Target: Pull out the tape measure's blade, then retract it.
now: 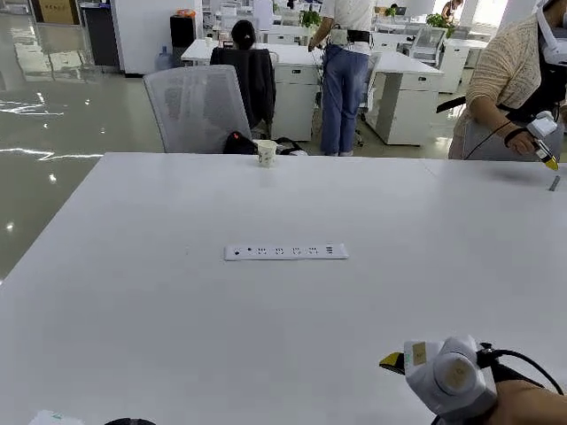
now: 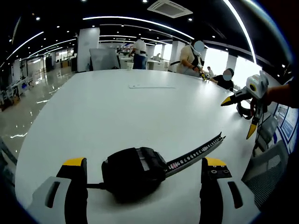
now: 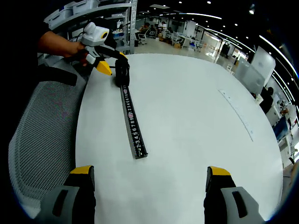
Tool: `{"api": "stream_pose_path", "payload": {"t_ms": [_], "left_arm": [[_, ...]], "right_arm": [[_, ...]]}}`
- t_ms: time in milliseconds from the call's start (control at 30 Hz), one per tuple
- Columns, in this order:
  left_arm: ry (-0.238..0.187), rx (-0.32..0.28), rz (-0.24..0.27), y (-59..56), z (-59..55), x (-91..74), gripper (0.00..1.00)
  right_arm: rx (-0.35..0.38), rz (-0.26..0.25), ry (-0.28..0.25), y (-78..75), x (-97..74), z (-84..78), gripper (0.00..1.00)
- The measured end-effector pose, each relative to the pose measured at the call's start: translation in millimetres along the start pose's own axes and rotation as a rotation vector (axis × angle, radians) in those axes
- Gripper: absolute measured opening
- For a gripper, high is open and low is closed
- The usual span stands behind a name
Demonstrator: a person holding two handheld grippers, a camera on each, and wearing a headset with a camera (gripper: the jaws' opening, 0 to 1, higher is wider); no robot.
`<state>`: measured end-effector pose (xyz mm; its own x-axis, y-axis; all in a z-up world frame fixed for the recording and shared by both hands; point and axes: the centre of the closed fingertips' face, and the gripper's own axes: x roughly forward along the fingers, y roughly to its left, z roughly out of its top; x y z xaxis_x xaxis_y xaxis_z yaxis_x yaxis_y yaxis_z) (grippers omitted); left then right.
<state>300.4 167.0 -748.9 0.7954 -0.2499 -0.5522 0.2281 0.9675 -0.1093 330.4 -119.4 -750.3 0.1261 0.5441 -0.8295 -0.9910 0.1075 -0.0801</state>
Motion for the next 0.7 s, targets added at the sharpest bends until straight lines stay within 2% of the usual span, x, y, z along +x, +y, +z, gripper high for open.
{"api": "stream_pose_path", "payload": {"t_ms": [33,100,200,333,400,500,567,700], "left_arm": [[-0.014,0.003,0.037,2.7,1.2,0.1,0.99],[-0.019,0.028,0.068,5.1,-0.7,2.8,0.99],[0.0,-0.013,0.05,1.0,-7.6,9.5,0.99],[-0.007,-0.025,0.073,3.5,-10.2,13.0,0.99],[-0.033,-0.021,0.101,8.1,-6.8,12.7,0.99],[-0.117,-0.027,0.149,18.7,3.8,12.2,0.99],[-0.114,-0.063,0.154,21.1,3.0,13.8,0.99],[-0.136,-0.077,0.187,25.7,6.8,14.3,0.99]], "right_arm": [[-0.007,0.012,-0.002,0.7,2.5,1.8,0.99],[-0.004,0.021,0.006,0.0,7.2,2.9,0.99],[-0.006,0.038,0.013,0.6,14.6,4.9,0.99],[-0.011,0.063,0.039,2.1,27.1,5.6,0.99],[-0.017,0.073,0.046,3.2,31.2,5.3,0.99],[-0.028,0.089,0.065,4.9,39.2,3.8,0.99],[-0.03,0.099,0.076,5.1,43.1,2.0,0.99],[-0.022,0.113,0.092,5.4,48.7,0.8,0.99]]}}
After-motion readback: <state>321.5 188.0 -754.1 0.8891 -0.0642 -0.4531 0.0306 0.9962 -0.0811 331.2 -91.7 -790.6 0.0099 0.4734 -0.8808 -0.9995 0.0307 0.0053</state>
